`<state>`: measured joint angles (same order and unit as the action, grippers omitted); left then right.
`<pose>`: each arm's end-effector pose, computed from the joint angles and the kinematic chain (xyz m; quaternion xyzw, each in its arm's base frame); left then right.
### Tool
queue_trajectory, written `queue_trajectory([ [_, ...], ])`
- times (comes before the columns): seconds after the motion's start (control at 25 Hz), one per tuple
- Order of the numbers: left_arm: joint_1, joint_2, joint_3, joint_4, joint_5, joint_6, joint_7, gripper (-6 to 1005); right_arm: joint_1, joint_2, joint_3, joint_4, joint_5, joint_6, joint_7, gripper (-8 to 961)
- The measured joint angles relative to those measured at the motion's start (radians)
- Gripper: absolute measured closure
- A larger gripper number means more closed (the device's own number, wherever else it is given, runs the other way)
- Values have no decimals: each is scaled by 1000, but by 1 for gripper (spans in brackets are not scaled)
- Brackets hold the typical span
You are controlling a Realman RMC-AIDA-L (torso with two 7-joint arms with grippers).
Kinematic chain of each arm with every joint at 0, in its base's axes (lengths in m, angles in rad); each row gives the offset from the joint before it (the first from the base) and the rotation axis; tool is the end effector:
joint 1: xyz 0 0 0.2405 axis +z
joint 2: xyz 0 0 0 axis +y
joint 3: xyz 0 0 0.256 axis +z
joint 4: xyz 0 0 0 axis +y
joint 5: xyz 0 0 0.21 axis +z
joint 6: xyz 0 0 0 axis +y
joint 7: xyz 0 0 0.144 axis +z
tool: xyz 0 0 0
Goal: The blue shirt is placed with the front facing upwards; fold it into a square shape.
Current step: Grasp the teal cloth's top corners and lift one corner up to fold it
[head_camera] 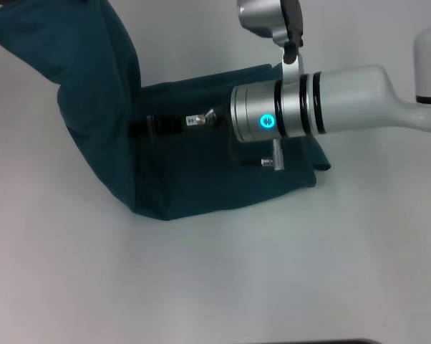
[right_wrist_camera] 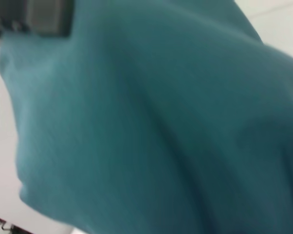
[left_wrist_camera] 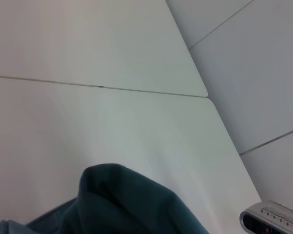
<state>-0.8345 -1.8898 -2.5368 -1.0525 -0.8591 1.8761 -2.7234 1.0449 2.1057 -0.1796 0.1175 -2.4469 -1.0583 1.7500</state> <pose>-0.1648 0.3943 0.1321 -0.8171 -0.5580 -0.1286 0.0671 0.1415 0.3554 -0.1475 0.8540 -0.4726 -0.2157 0.0272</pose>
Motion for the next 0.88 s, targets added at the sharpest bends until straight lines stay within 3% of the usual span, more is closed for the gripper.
queue_trajectory([
  [0.44,1,2,7,35,2,-25,4,942,50,0,6,41,-72,-89,-7,943],
  [0.88,8,4,6,34,3,-25,4,942,-42,-7,37,-33,-66,-172,-8,943],
])
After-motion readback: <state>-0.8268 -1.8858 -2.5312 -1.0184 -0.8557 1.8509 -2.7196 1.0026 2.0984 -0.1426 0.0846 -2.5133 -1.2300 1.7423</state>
